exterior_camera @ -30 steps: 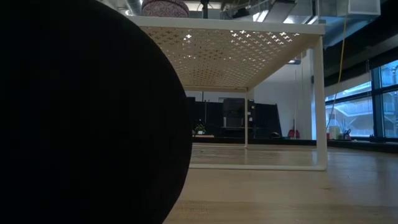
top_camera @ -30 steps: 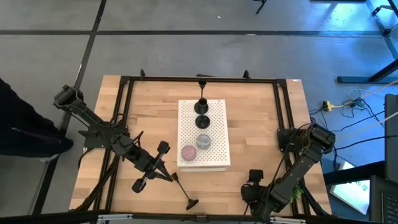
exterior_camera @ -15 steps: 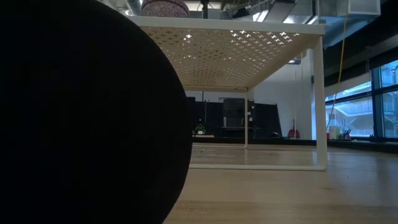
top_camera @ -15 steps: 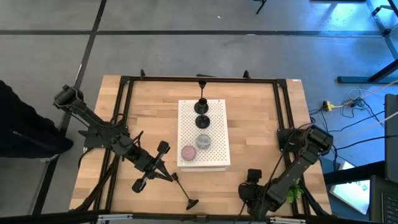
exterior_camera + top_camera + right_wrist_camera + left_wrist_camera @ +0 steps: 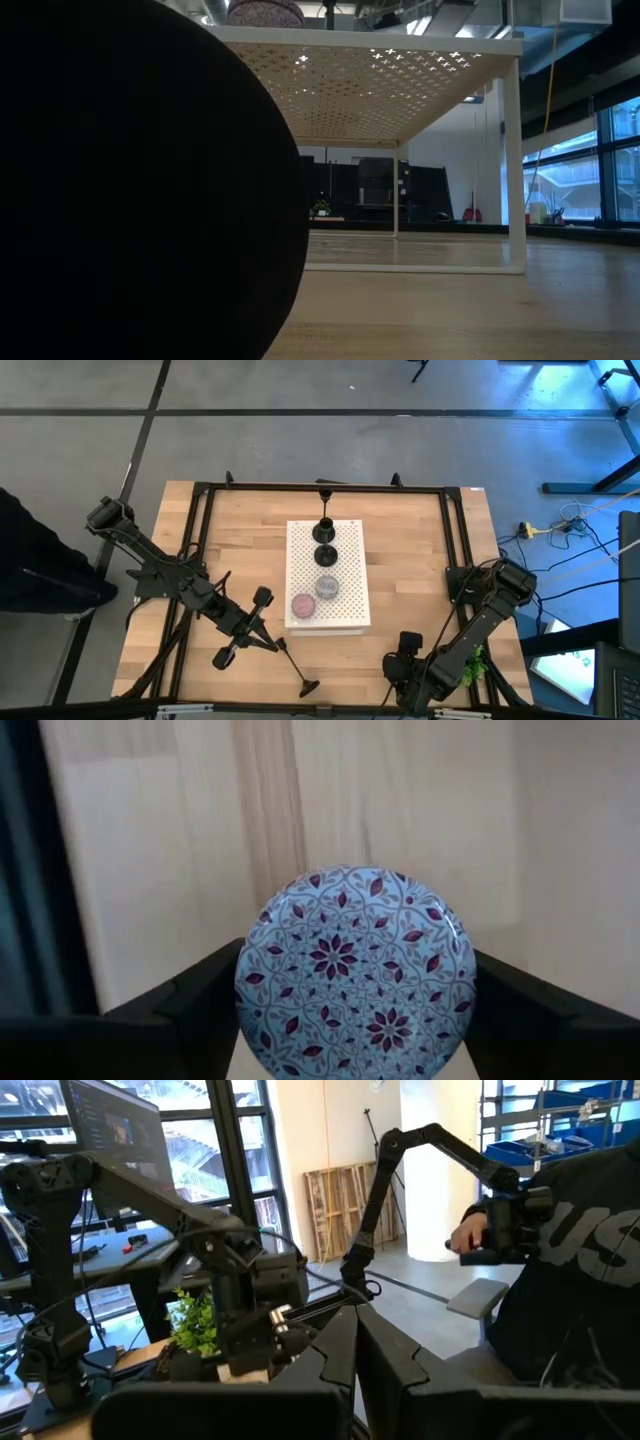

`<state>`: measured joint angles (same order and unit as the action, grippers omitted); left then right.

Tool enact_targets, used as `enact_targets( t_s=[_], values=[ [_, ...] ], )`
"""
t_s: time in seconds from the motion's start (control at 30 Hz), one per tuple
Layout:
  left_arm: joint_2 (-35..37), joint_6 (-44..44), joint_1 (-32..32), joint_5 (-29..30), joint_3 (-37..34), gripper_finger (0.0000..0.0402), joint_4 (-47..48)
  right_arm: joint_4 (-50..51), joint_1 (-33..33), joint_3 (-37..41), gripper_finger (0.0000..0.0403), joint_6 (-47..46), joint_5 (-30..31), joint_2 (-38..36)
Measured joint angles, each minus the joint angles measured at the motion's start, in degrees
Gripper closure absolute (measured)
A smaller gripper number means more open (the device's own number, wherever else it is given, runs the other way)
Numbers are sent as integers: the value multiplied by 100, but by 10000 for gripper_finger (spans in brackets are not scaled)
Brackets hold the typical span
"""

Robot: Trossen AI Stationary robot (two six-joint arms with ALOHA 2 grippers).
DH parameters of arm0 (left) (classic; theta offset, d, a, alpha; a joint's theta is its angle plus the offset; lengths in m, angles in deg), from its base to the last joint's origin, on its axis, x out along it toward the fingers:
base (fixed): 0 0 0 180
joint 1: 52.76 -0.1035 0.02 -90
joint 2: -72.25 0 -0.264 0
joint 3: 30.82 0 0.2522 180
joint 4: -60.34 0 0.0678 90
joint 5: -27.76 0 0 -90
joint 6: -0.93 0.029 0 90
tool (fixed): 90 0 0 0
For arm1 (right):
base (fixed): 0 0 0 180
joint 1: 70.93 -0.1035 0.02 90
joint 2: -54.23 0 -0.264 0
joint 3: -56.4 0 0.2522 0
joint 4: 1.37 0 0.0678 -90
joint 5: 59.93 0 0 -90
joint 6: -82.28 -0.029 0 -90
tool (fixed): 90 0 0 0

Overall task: Pick & Place candle stick holders
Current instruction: Put the red patterned scented candle on the shelf

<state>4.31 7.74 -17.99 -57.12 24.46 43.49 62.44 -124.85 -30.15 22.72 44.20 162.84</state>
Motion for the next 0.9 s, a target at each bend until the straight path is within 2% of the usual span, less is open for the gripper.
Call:
enact_targets(
  t_s=[0.17,0.33,0.47,0.57,0.63,0.77,0.9],
  values=[
    [0,0,0,0,0,399,-2,1259,120,-993,107,43,60,-4],
    [0,-10,0,0,0,399,-2,2356,307,-2218,107,44,824,-9],
    [0,-129,0,0,0,399,-2,2848,634,-3098,107,159,1309,-15],
    [2,-169,0,0,0,400,-2,2944,1001,-3479,107,438,1420,-20],
    [0,-173,0,0,0,399,-2,2944,1293,-3583,107,694,1362,-20],
    [0,-239,0,-2,0,400,0,2818,1959,-3607,107,1297,746,-20],
    [2,-249,0,-2,2,399,81,2690,2475,-3607,107,1791,415,-20]
  ],
)
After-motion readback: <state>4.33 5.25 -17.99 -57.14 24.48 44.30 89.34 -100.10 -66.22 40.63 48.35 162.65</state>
